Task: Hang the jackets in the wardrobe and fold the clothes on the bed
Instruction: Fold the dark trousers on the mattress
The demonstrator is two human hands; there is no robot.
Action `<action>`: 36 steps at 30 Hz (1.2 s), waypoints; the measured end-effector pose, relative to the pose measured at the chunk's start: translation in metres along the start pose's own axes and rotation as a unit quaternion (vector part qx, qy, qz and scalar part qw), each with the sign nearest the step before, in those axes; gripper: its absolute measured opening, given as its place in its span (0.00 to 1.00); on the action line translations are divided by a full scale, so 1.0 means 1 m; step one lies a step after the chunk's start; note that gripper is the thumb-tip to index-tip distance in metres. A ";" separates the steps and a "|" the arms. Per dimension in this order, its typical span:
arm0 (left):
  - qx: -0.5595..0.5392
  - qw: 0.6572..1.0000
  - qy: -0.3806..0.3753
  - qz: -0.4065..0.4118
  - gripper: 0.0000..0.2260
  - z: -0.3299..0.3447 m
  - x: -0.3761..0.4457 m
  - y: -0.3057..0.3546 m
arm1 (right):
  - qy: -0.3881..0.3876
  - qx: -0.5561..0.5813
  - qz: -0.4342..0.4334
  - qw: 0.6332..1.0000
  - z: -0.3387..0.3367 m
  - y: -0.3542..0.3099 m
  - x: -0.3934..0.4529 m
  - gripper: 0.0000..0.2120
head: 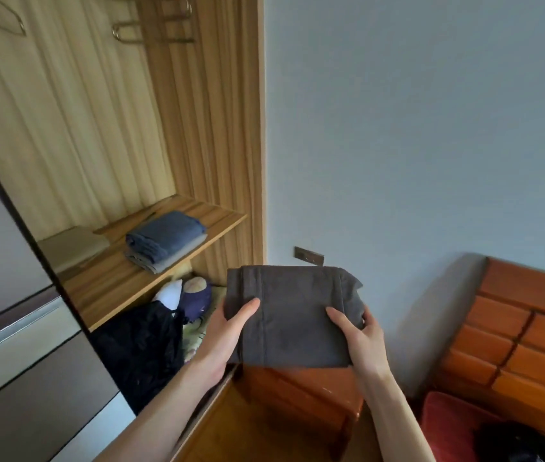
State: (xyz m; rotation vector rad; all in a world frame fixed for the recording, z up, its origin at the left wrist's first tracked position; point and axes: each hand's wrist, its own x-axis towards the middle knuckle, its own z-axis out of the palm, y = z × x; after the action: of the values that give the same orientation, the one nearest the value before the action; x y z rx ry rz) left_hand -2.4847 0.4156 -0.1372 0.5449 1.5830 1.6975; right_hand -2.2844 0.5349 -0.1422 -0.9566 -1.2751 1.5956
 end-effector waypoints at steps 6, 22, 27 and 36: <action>-0.038 0.995 0.092 0.008 0.19 -0.035 0.049 0.012 | -0.084 -0.028 0.019 0.996 0.062 0.013 0.073 0.20; -0.094 0.964 0.244 0.048 0.20 -0.124 0.235 0.037 | -0.230 -0.122 0.020 0.965 0.254 0.047 0.283 0.18; -0.121 0.950 0.281 0.058 0.18 -0.143 0.277 0.051 | -0.224 -0.096 0.003 0.970 0.305 0.061 0.326 0.28; -0.124 0.924 0.357 0.058 0.22 -0.176 0.352 0.068 | -0.285 -0.113 -0.025 0.952 0.393 0.060 0.402 0.26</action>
State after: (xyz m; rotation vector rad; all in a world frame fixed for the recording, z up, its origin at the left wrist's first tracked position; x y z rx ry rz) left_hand -2.8540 0.5658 -0.1588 -0.1453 1.7857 2.3087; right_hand -2.7940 0.7783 -0.1496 -0.5993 -1.8934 1.7796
